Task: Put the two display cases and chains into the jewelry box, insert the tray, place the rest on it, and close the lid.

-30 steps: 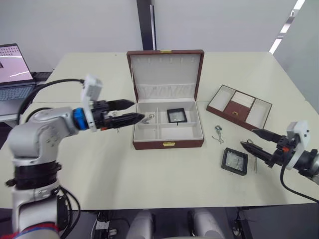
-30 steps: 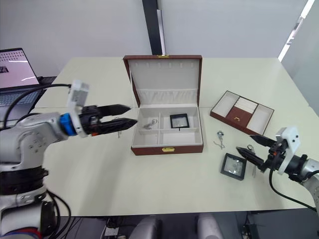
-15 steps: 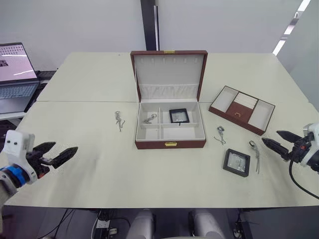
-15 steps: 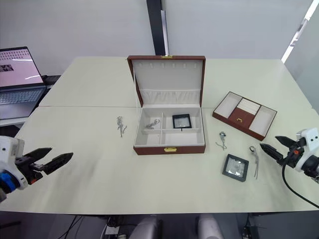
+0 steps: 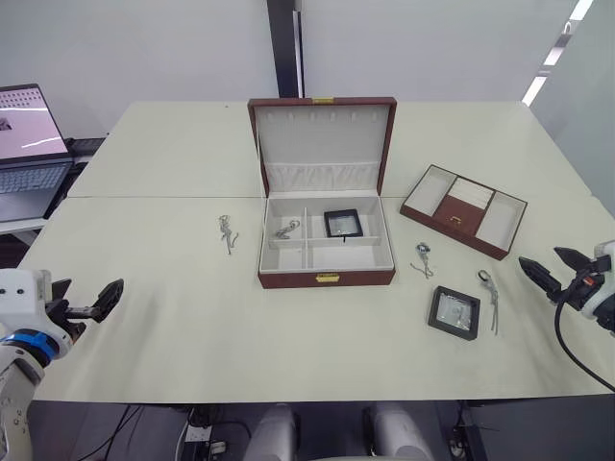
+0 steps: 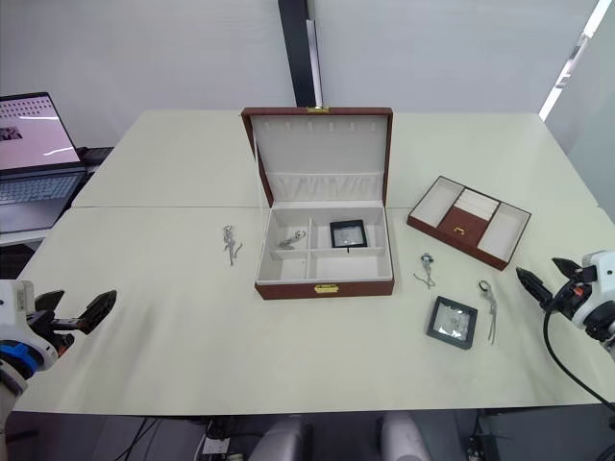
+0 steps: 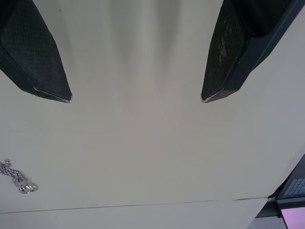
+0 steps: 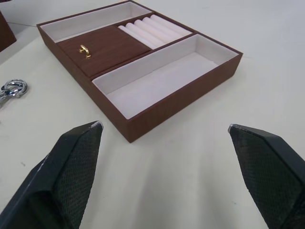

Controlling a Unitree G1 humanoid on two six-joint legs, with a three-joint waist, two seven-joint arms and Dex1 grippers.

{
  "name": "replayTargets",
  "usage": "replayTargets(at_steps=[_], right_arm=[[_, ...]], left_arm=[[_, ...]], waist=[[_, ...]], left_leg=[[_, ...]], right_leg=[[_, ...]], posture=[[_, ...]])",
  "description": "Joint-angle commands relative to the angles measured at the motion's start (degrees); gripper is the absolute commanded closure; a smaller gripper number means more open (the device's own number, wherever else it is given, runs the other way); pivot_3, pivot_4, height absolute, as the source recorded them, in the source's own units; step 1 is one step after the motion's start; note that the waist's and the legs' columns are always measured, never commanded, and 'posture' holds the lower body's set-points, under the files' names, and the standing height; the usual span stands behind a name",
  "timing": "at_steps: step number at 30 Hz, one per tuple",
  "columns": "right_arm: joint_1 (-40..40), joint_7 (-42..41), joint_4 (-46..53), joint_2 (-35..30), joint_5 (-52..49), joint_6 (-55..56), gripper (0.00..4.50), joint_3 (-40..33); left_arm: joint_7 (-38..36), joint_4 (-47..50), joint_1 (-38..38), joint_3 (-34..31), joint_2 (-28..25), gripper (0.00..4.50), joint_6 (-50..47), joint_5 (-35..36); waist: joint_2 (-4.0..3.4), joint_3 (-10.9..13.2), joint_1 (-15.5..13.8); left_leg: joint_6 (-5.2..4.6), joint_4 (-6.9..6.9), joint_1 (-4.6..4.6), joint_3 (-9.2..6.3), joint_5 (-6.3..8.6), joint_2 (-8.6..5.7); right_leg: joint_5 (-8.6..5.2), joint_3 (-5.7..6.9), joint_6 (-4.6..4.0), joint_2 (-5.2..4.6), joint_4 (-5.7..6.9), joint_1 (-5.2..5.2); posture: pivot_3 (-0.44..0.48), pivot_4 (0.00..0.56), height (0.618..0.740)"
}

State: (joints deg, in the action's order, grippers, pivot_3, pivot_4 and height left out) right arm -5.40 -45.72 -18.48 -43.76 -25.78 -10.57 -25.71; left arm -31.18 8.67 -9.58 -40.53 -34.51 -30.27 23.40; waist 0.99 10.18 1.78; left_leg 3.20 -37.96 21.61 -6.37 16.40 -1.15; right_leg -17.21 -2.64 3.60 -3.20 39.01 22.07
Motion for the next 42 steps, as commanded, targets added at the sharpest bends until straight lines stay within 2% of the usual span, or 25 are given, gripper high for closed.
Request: replayTargets(at_steps=[1,16,22,25,29,33,42], right_arm=[[0.0,0.5,1.2,0.1,-0.2,0.7,0.0,-1.5],[0.6,-1.5,1.7,-0.4,-0.4,0.1,0.0,-1.1],[1.0,-8.9,7.4,-1.4,-3.0,-1.8,0.0,0.8],[0.8,-11.6,12.3,-1.7,-5.2,-4.6,0.0,1.8],[-0.3,-16.3,23.8,-2.5,-9.7,-10.0,0.0,6.3],[-1.7,-16.1,30.8,-2.0,-11.0,-12.6,0.0,9.4],[-4.6,-13.2,36.6,-0.6,-10.9,-14.4,0.0,13.1]], left_arm=[[1.3,0.6,0.2,0.1,0.0,0.02,1.2,0.0],[5.1,2.4,2.1,0.3,0.6,0.02,-0.5,1.9],[10.3,3.7,7.2,2.5,2.6,0.02,-1.7,2.9],[12.0,4.7,8.8,5.0,4.1,0.02,-2.3,2.4],[15.9,3.6,14.4,9.2,7.5,0.02,-2.6,1.9],[18.4,2.0,19.0,13.8,10.4,0.02,-1.6,0.3],[25.4,-3.4,26.7,22.7,17.2,0.02,2.5,-6.8]], waist=[[0.0,0.0,0.0],[0.0,0.0,0.0],[-0.01,0.0,0.0],[-0.01,0.0,0.1],[-0.02,0.0,0.0],[0.02,0.0,-0.1],[0.08,0.0,-0.3]], left_leg=[[0.0,0.0,0.0,-0.01,0.0,0.0],[0.0,0.0,-0.01,-0.01,0.0,0.0],[0.0,0.0,-0.01,-0.02,0.0,0.0],[0.0,-0.01,-0.01,-0.02,0.0,0.0],[0.01,-0.01,0.0,-0.05,-0.01,0.01],[0.01,-0.05,0.04,-0.09,-0.01,-0.02],[0.02,-0.09,0.1,-0.11,-0.01,-0.06]], right_leg=[[0.0,0.01,0.0,0.0,0.0,0.0],[0.0,0.01,0.0,0.01,0.01,-0.01],[0.0,0.03,0.0,0.01,0.01,-0.02],[0.01,0.02,0.01,0.01,0.01,-0.02],[0.01,0.05,0.01,0.03,0.02,-0.02],[0.03,0.08,0.04,0.03,-0.02,-0.03],[0.03,0.09,0.05,0.01,-0.03,0.0]], posture=[[0.0,0.15,0.74],[0.0,0.15,0.74],[0.0,0.15,0.74],[0.0,0.15,0.74],[0.0,0.15,0.74],[0.0,0.15,0.74],[0.0,0.15,0.74]])
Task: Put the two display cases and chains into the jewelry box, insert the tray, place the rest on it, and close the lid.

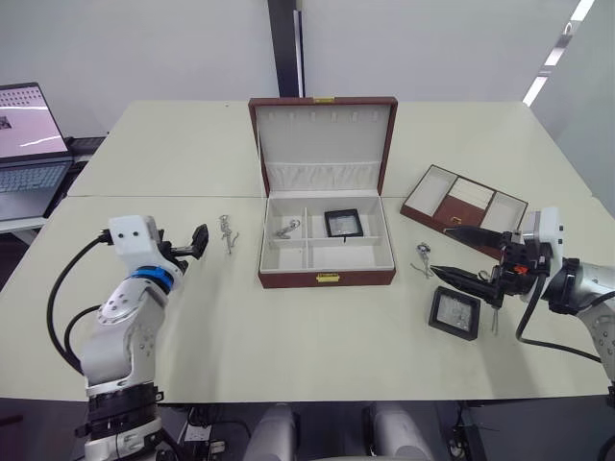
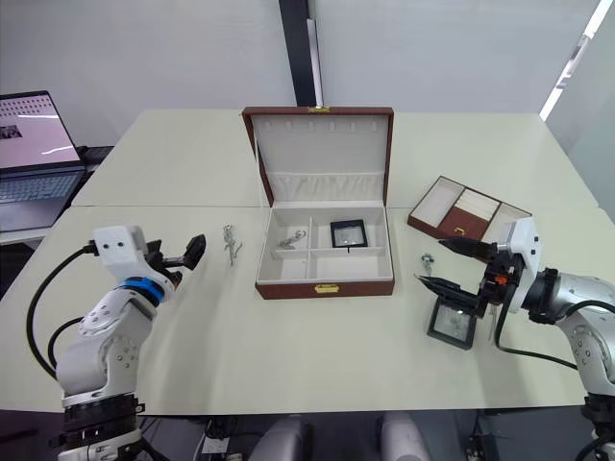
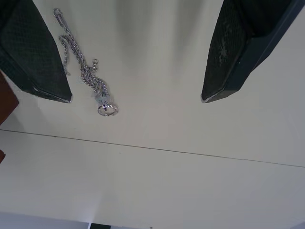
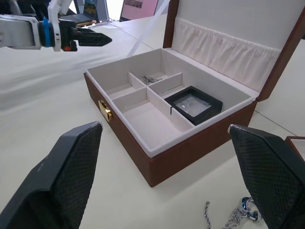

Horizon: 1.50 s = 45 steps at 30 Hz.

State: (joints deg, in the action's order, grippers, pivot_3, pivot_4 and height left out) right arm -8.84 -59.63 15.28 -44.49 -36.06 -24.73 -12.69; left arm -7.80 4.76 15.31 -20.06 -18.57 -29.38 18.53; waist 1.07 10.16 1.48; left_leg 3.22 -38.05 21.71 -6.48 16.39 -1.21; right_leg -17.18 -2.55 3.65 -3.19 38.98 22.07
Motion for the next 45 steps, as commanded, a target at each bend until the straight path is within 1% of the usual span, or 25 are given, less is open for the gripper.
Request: replayTargets(at_steps=[1,5,9,12,17,22,28,31,37,39,43,44,45], right_arm=[[-1.3,0.8,3.2,0.2,-0.7,-0.3,0.0,0.4],[-1.6,1.6,4.1,0.6,-0.9,-0.8,0.0,1.0],[-1.5,2.1,4.4,0.9,-0.5,-1.0,0.0,1.6],[-1.6,2.7,4.2,0.8,-0.3,-1.0,0.0,1.9],[-1.7,3.6,4.6,0.9,-0.2,-1.1,0.0,2.3],[-1.7,4.1,4.9,1.0,-0.2,-1.3,0.0,2.5],[-1.8,4.2,4.9,1.0,-0.2,-1.5,0.0,2.5],[-1.9,4.1,4.8,1.0,-0.1,-1.4,0.0,2.6],[-2.2,3.9,4.4,0.9,0.1,-1.4,0.0,2.4],[-2.0,3.8,4.4,0.8,0.0,-1.5,0.0,2.3],[-1.9,3.7,4.4,0.7,0.0,-1.7,0.0,2.2],[-2.1,3.7,4.3,0.8,0.0,-1.7,0.0,2.2],[-2.1,3.7,4.3,0.8,0.0,-1.7,0.0,2.2]], left_arm=[[2.4,-0.1,2.2,3.0,2.0,0.02,2.1,-2.4],[4.8,-3.8,4.0,4.3,4.5,0.02,3.4,-4.2],[6.5,-9.4,7.1,5.2,5.7,0.02,4.8,-5.8],[7.9,-14.2,9.9,5.5,6.1,0.02,6.2,-7.2],[7.2,-20.6,13.6,6.7,6.0,0.02,7.6,-8.5],[6.4,-23.9,15.1,8.0,5.9,0.02,6.4,-9.3],[6.9,-25.0,15.4,7.7,6.1,0.02,4.5,-9.1],[7.3,-25.0,15.1,7.6,6.4,0.6,3.6,-9.2],[8.1,-24.4,14.2,6.7,7.2,2.4,3.1,-9.0],[8.3,-23.9,13.6,6.4,7.5,3.07,2.9,-8.9],[8.7,-22.9,12.9,6.0,8.0,4.22,2.6,-8.8],[8.8,-22.6,12.7,5.8,8.0,4.48,2.5,-8.8],[8.9,-22.3,12.6,5.7,8.2,4.49,2.5,-8.8]], waist=[[0.0,0.0,0.0],[0.01,0.0,0.1],[0.02,0.0,0.0],[0.03,0.0,0.0],[0.03,0.0,0.0],[0.03,0.0,0.1],[0.01,0.0,0.0],[0.0,0.0,0.0],[0.0,0.0,0.0],[0.01,0.0,0.0],[-0.01,0.0,0.0],[-0.01,0.0,0.0],[-0.01,0.0,0.0]], left_leg=[[0.0,-0.01,0.01,0.0,0.0,0.0],[0.0,0.0,0.01,0.0,0.0,0.0],[0.0,-0.01,0.01,0.01,0.0,0.0],[0.0,-0.02,0.03,-0.01,0.0,-0.03],[0.01,-0.02,0.05,-0.01,-0.01,-0.03],[0.01,-0.02,0.04,-0.02,-0.01,-0.03],[0.02,-0.02,0.03,-0.02,-0.01,-0.03],[0.02,-0.02,0.02,-0.02,-0.01,-0.03],[0.02,-0.02,0.02,-0.02,-0.01,-0.05],[0.02,-0.02,0.03,-0.02,-0.01,-0.06],[0.02,-0.02,0.02,-0.02,-0.02,-0.06],[0.02,-0.02,0.02,-0.02,-0.02,-0.06],[0.02,-0.02,0.02,-0.01,-0.01,-0.06]], right_leg=[[0.01,0.0,0.01,0.0,0.0,0.0],[0.01,0.0,0.01,0.0,0.0,0.02],[0.01,-0.01,0.01,0.01,0.01,0.03],[0.01,0.01,0.01,0.0,0.01,0.03],[0.01,0.02,0.01,0.0,0.01,0.05],[0.01,0.02,0.02,0.0,0.02,0.06],[0.01,0.01,0.02,-0.01,0.03,0.05],[0.01,0.01,0.02,-0.01,0.03,0.04],[0.01,0.01,0.02,-0.03,0.03,0.04],[0.01,0.01,0.02,-0.04,0.02,0.03],[0.01,0.01,0.02,-0.04,0.01,0.03],[0.01,0.0,0.02,-0.04,0.01,0.03],[0.01,0.0,0.02,-0.04,0.02,0.03]], posture=[[0.0,0.15,0.74],[0.0,0.15,0.74],[0.0,0.15,0.74],[0.0,0.15,0.74],[0.0,0.15,0.74],[0.0,0.15,0.74],[0.0,0.15,0.74],[0.0,0.15,0.74],[0.0,0.15,0.74],[0.0,0.15,0.74],[0.0,0.15,0.74],[0.0,0.15,0.74],[0.0,0.15,0.74]])
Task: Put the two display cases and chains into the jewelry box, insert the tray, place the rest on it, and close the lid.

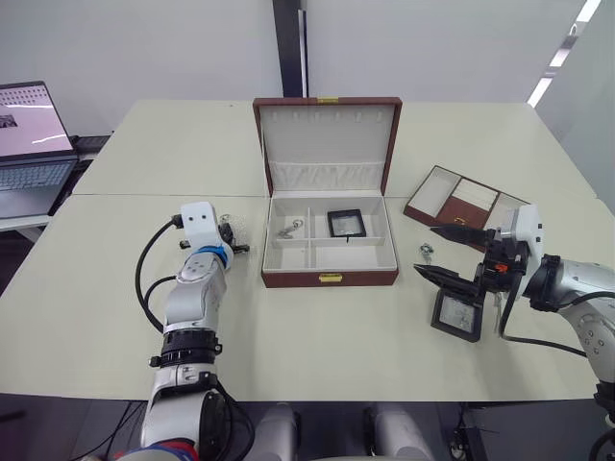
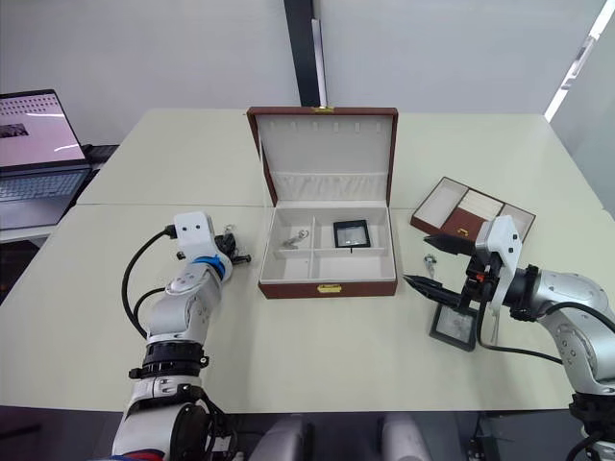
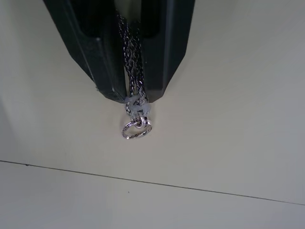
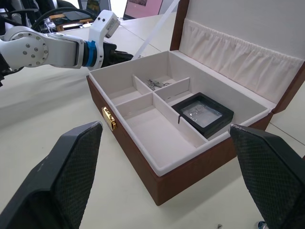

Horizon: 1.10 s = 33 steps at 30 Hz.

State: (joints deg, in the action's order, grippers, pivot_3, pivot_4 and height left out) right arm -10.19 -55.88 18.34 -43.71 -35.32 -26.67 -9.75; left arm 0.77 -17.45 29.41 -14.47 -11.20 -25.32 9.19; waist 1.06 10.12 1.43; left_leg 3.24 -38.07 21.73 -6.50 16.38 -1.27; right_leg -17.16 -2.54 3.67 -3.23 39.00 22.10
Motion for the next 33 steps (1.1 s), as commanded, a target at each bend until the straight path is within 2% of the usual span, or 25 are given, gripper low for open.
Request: replayTargets(at_steps=[1,8,14,19,24,33], right_arm=[[-0.8,0.0,1.1,0.0,-0.7,0.2,0.0,-0.7],[-0.8,0.3,1.2,0.2,-0.7,0.1,0.0,-0.9],[-0.7,0.5,1.0,0.2,-0.8,0.3,0.0,-1.3],[-1.4,1.6,1.5,0.4,-1.4,-0.1,0.0,-1.8],[-0.9,2.5,2.3,0.4,-1.9,-0.2,0.0,-2.6],[2.0,5.5,5.9,0.7,-3.1,-0.5,0.0,-4.3]], left_arm=[[-0.1,0.0,-1.6,0.3,0.7,4.49,-1.4,0.4],[-2.2,3.7,-2.4,-0.8,1.3,4.49,-0.1,2.9],[-6.1,12.1,-3.7,-0.7,-0.2,4.49,-1.9,5.8],[-12.1,24.1,-5.8,-1.1,-4.7,4.49,-8.4,11.3],[-17.8,30.6,-5.6,-2.6,-9.9,4.49,-15.7,18.4],[-32.4,33.1,-0.4,-0.7,-20.1,4.49,-25.9,31.1]], waist=[[0.0,0.0,0.0],[0.0,0.0,0.0],[0.05,0.0,0.0],[0.08,0.0,0.2],[0.08,0.0,0.2],[0.07,0.0,0.2]], left_leg=[[0.0,0.0,0.0,0.0,0.0,0.0],[0.0,0.0,0.0,0.0,0.0,0.01],[0.01,0.0,0.05,-0.02,-0.01,0.02],[0.06,0.01,0.07,-0.02,-0.03,0.05],[0.12,0.01,0.05,-0.01,-0.07,0.05],[0.0,0.02,0.06,-0.02,0.0,0.05]], right_leg=[[0.0,0.0,0.0,0.0,0.0,-0.01],[0.0,0.0,0.0,0.0,-0.01,0.0],[0.0,0.01,0.0,0.01,-0.01,0.03],[0.0,0.01,0.0,0.03,0.0,0.08],[0.0,0.01,0.0,0.04,0.01,0.05],[0.0,0.03,0.0,0.05,-0.01,0.05]], posture=[[0.0,0.15,0.74],[0.0,0.15,0.74],[0.0,0.15,0.74],[0.0,0.15,0.74],[0.0,0.15,0.74],[0.0,0.15,0.74]])
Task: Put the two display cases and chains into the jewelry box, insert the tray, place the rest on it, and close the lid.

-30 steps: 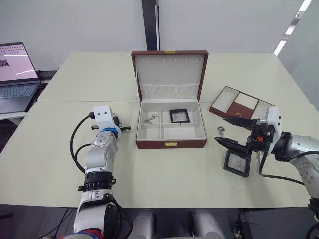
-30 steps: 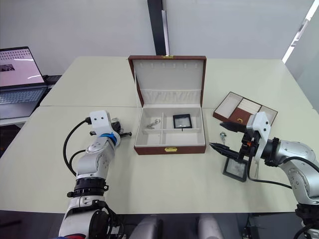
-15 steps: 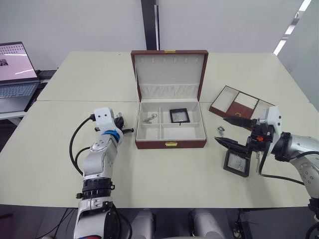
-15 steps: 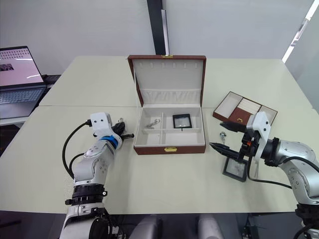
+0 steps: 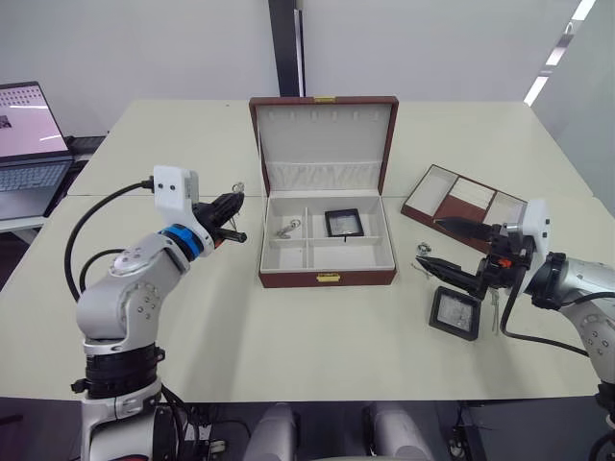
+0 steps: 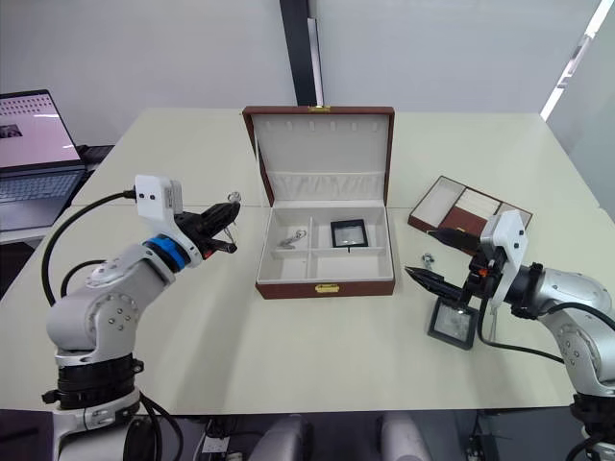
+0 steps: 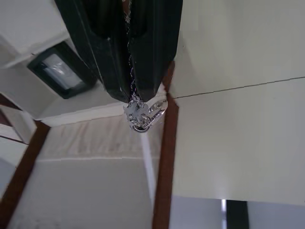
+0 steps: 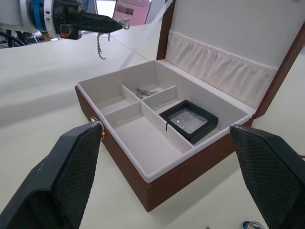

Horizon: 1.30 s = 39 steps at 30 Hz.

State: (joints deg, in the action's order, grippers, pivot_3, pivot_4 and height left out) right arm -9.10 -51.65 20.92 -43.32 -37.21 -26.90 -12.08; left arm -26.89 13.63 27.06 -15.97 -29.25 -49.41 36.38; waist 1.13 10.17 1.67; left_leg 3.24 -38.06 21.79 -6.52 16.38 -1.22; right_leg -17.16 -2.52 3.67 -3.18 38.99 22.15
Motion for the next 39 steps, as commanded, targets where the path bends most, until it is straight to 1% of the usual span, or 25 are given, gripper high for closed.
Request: replayTargets(at_steps=[1,4,6,11,15,23,34,37,39], right_arm=[[1.2,1.6,3.7,0.4,-1.3,-0.3,0.0,-2.1],[2.9,3.1,6.0,1.0,-1.6,-0.7,0.0,-2.2],[3.8,3.9,7.3,1.4,-1.7,-0.9,0.0,-2.2],[6.5,6.3,10.7,2.1,-2.1,-1.2,0.0,-3.2],[8.2,7.7,12.8,2.3,-2.6,-1.4,0.0,-3.8],[10.8,8.8,15.3,1.6,-4.2,-2.1,0.0,-5.0],[10.4,8.1,15.9,0.2,-5.8,-3.0,0.0,-5.0],[9.9,7.7,15.7,0.0,-5.8,-3.0,0.0,-4.7],[9.6,7.4,15.6,-0.1,-5.9,-3.1,0.0,-4.5]], left_arm=[[-5.8,1.9,2.3,1.2,-2.7,4.49,-2.1,4.5],[-11.8,0.7,4.5,3.6,-5.2,4.49,-4.5,7.4],[-14.9,-0.5,5.6,5.3,-6.7,4.49,-5.0,7.7],[-22.4,-4.0,6.8,11.6,-10.7,4.49,-3.0,4.3],[-25.5,-6.1,6.7,14.1,-12.1,4.49,-1.6,2.4],[-27.8,-9.3,6.0,17.3,-12.0,4.49,2.8,-2.8],[-28.3,-9.4,4.0,17.8,-11.5,4.49,4.0,-5.1],[-28.0,-9.6,4.0,17.4,-11.3,3.79,4.2,-5.5],[-27.9,-9.4,3.8,17.2,-11.2,3.15,4.0,-5.4]], waist=[[0.0,0.0,0.0],[-0.01,0.0,0.0],[-0.01,0.0,0.0],[-0.02,0.0,0.1],[-0.01,0.0,0.1],[-0.01,0.0,0.1],[-0.01,0.0,0.1],[-0.01,0.0,0.1],[-0.01,0.0,0.1]], left_leg=[[0.0,0.0,0.01,0.0,0.0,0.0],[0.0,0.01,0.01,0.0,0.0,0.01],[0.0,0.01,0.0,0.0,0.0,0.02],[-0.01,0.04,-0.03,0.01,0.0,0.02],[-0.01,0.05,0.0,0.0,0.01,0.03],[-0.02,0.04,0.0,0.0,0.01,0.03],[-0.02,0.05,0.0,-0.01,0.01,0.03],[-0.03,0.05,0.0,-0.01,0.01,0.03],[-0.03,0.04,0.0,-0.01,0.01,0.03]], right_leg=[[0.0,0.01,0.0,0.0,0.0,0.0],[0.0,0.0,0.0,0.01,0.0,0.0],[0.0,0.0,0.0,0.02,0.0,0.01],[-0.01,-0.02,-0.01,0.04,0.01,0.01],[-0.01,-0.02,-0.01,0.04,0.0,0.02],[-0.01,-0.02,-0.01,0.04,-0.01,0.01],[-0.01,-0.01,-0.01,0.04,0.0,0.01],[-0.01,-0.01,-0.01,0.04,0.0,0.01],[-0.01,-0.01,-0.01,0.04,0.0,0.01]], posture=[[0.0,0.15,0.74],[0.0,0.15,0.74],[0.0,0.15,0.74],[0.0,0.15,0.74],[0.0,0.15,0.74],[0.0,0.15,0.74],[0.0,0.15,0.74],[0.0,0.15,0.74],[0.0,0.15,0.74]])
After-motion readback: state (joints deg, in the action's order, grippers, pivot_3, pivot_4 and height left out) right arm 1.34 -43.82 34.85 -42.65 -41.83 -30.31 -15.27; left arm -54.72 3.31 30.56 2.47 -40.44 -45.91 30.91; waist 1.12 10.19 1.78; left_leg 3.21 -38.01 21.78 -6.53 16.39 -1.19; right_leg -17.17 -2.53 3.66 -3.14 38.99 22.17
